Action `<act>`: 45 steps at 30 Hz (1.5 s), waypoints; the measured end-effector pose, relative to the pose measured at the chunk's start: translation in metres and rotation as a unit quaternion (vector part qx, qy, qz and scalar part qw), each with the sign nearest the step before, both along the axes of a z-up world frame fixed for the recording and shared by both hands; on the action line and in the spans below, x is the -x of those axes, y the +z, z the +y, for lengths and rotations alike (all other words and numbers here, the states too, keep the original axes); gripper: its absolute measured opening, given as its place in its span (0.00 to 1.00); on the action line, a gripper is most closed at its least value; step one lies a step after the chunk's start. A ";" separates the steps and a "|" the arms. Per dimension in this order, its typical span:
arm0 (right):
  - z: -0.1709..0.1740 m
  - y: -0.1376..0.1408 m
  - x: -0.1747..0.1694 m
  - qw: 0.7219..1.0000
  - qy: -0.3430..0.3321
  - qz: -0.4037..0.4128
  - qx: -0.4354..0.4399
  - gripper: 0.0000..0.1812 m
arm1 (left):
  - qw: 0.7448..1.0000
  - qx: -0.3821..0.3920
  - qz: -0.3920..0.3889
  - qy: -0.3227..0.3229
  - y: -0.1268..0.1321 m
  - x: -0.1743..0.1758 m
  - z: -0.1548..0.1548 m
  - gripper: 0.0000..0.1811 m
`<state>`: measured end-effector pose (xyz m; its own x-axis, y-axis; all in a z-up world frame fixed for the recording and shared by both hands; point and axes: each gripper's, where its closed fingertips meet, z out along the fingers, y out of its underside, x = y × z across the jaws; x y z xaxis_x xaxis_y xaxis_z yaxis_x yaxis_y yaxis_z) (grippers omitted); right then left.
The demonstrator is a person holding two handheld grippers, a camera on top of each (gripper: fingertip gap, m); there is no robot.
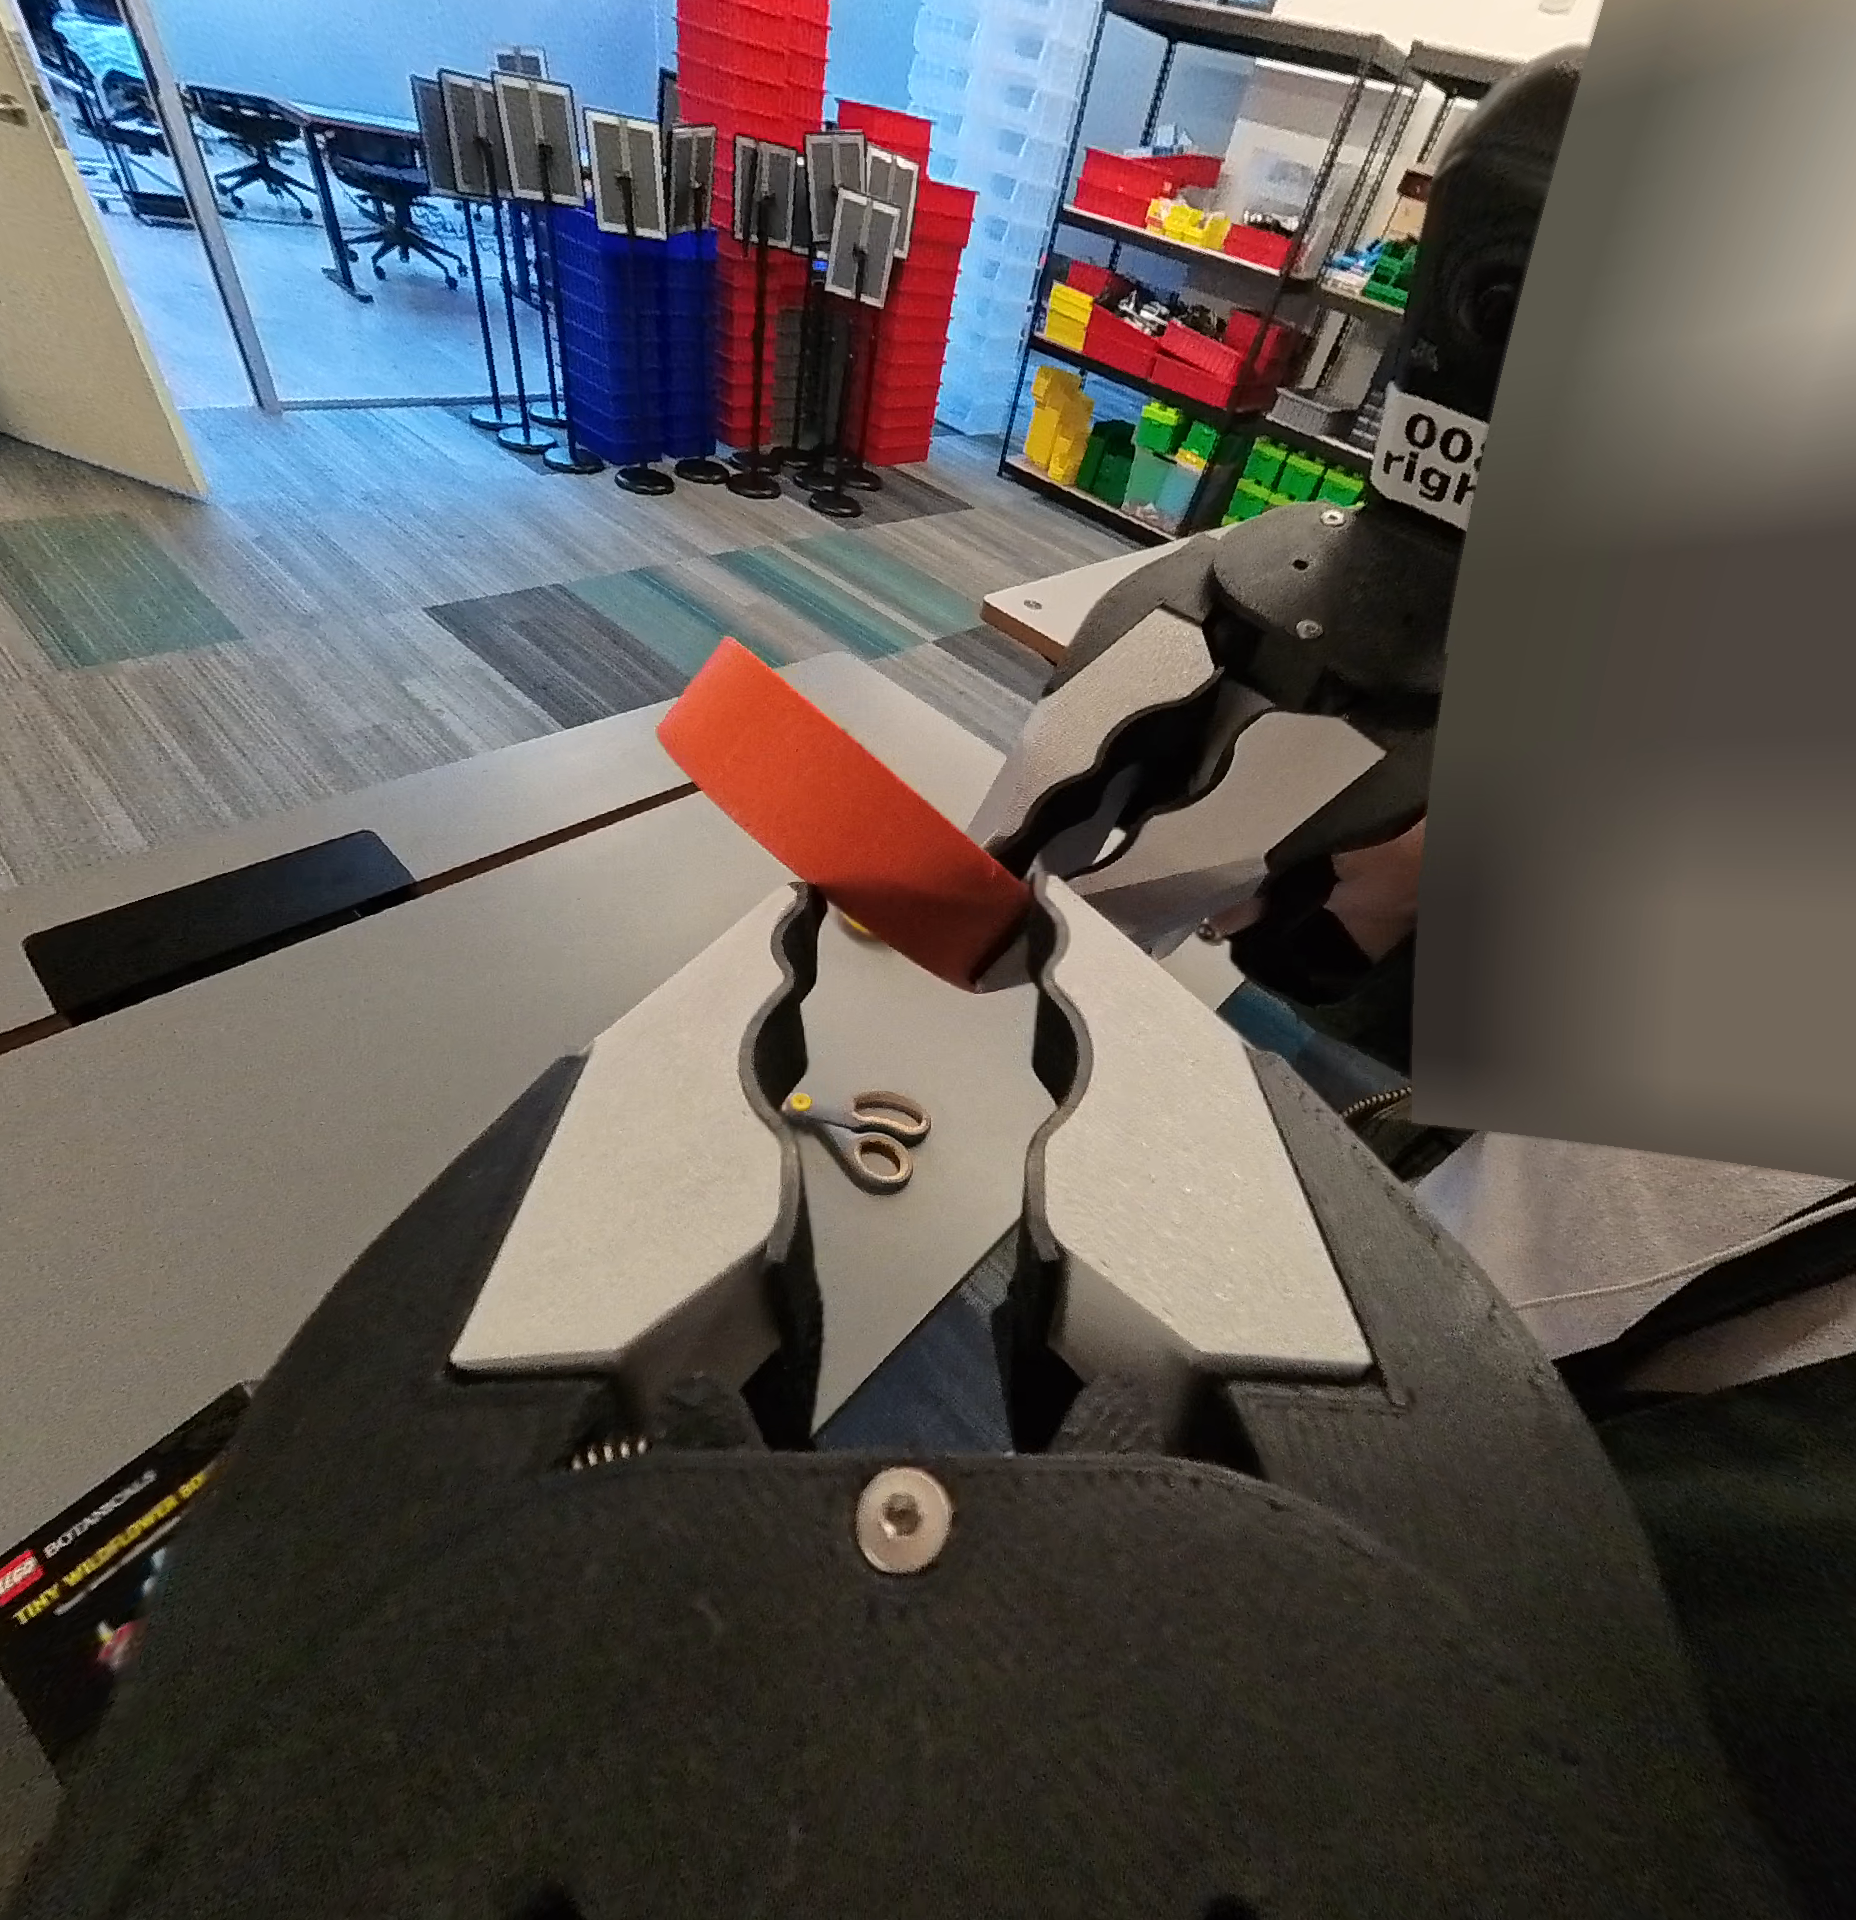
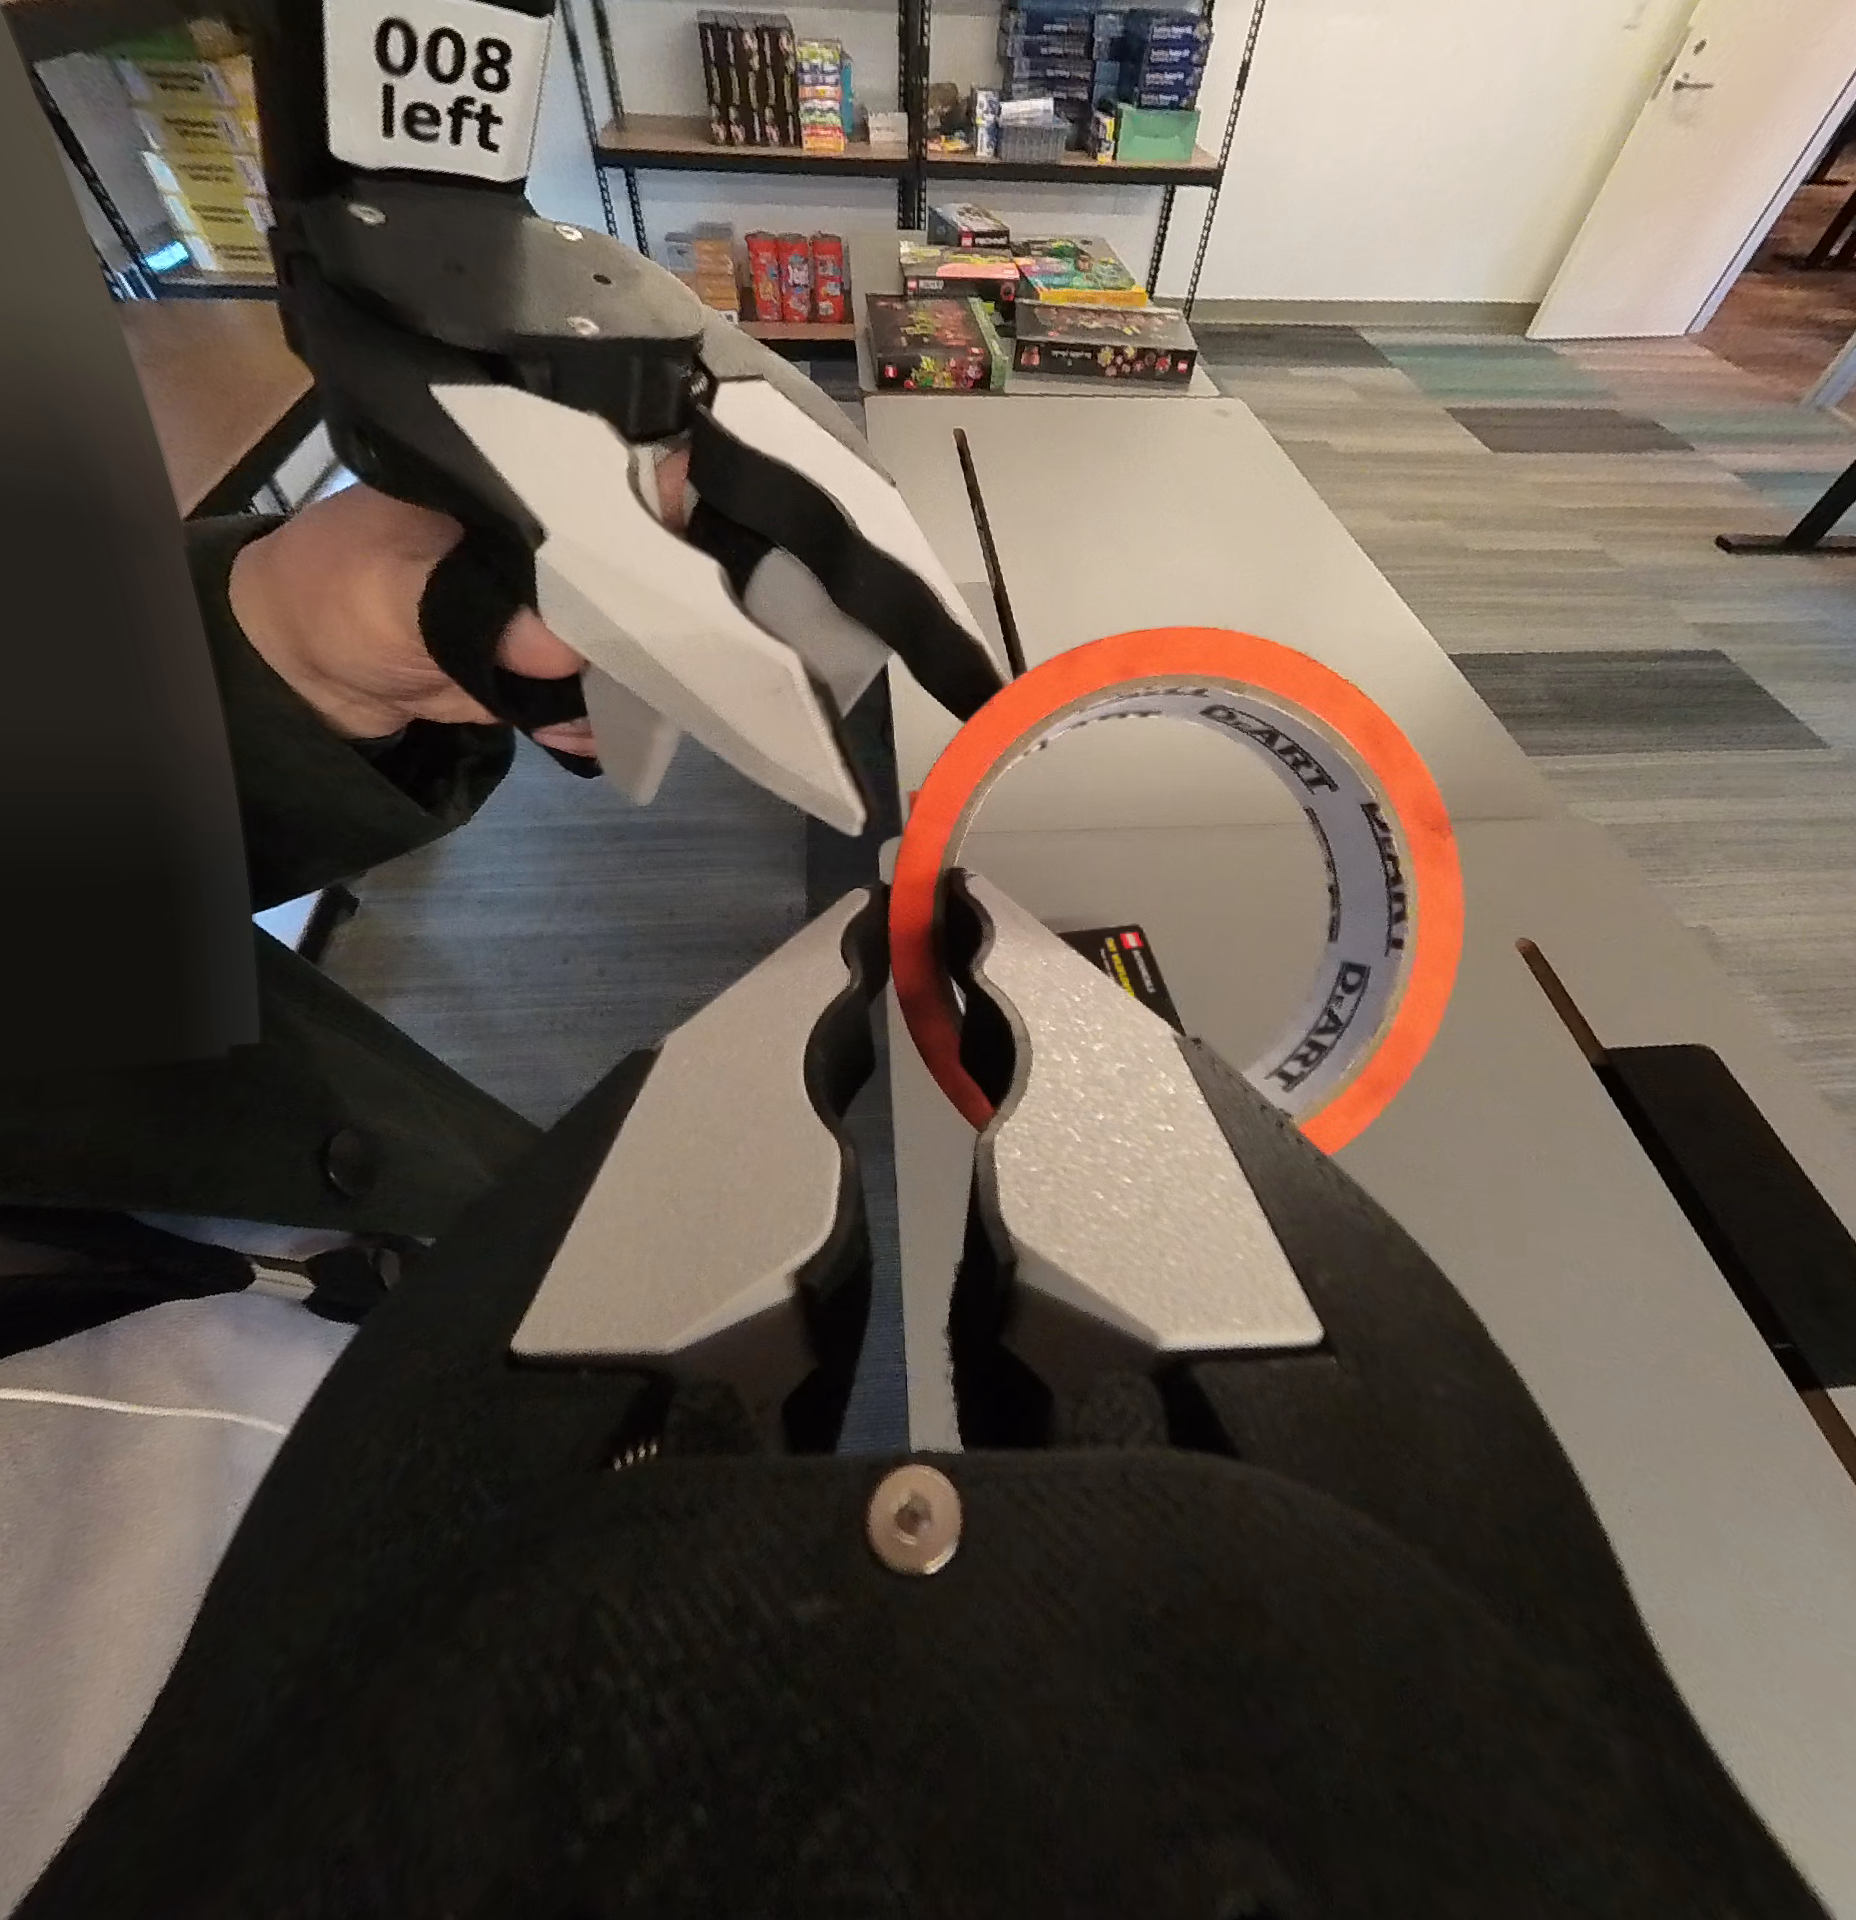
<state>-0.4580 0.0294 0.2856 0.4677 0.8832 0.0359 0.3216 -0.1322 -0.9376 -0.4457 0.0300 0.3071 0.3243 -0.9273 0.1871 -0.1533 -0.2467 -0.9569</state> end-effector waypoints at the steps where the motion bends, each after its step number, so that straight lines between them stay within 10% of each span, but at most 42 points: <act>1: 0.000 0.000 0.000 1.000 0.000 0.001 0.003 0.05 | 1.000 -0.002 0.002 0.000 -0.001 -0.001 0.000 0.22; 25: 0.008 0.000 -0.006 1.000 -0.003 0.020 0.012 0.05 | 0.999 0.032 -0.038 0.015 0.002 -0.002 0.014 0.12; 28: 0.021 0.004 -0.017 0.999 -0.041 0.018 -0.007 0.05 | 0.998 -0.010 -0.047 0.047 0.012 0.007 0.023 0.22; 36: 0.034 0.020 -0.018 0.994 -0.087 -0.004 -0.072 0.05 | 0.978 -0.192 0.018 0.084 0.024 -0.016 0.014 0.06; 45: 0.033 0.024 -0.015 0.992 -0.089 -0.015 -0.093 0.05 | 0.974 -0.201 0.000 0.108 0.034 -0.018 0.016 0.02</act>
<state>-0.4430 0.0628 0.3092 0.6117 0.7637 0.2064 0.3371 -0.0155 -0.9413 -0.4279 0.0458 0.3408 0.5201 -0.8358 -0.1761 -0.1388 0.1208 -0.9829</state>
